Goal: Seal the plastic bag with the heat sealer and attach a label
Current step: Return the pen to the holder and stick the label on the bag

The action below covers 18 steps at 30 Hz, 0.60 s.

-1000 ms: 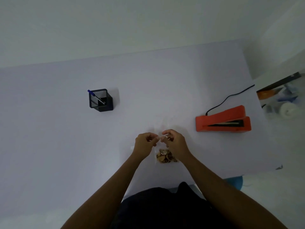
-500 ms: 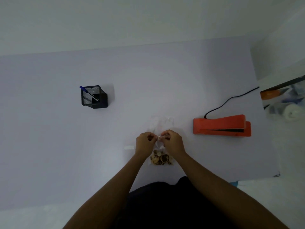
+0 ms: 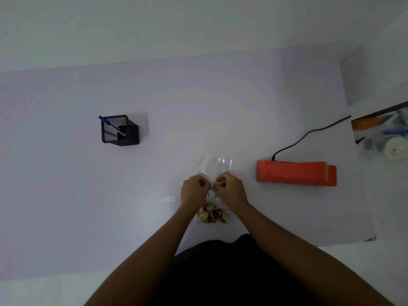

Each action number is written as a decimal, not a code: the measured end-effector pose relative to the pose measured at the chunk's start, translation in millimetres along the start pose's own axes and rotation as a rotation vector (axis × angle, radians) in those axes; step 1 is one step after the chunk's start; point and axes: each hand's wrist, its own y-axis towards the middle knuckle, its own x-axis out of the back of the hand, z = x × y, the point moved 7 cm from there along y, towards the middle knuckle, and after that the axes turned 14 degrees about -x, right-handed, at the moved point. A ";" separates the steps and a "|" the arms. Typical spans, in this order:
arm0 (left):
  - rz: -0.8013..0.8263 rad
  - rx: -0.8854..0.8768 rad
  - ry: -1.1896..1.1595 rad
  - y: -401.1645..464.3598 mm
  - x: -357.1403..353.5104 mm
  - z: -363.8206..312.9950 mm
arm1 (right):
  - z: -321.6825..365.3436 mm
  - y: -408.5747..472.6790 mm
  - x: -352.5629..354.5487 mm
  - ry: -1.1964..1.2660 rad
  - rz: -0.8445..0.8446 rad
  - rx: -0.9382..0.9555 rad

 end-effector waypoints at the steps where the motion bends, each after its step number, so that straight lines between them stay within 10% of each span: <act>1: -0.001 0.007 0.006 0.3 -0.3 0.0 | 0.2 0.6 -0.3 -0.007 0.002 0.001; 18: -0.041 0.000 0.155 0.5 -4.1 -4.2 | 0.0 7.3 -3.5 -0.050 -0.003 -0.034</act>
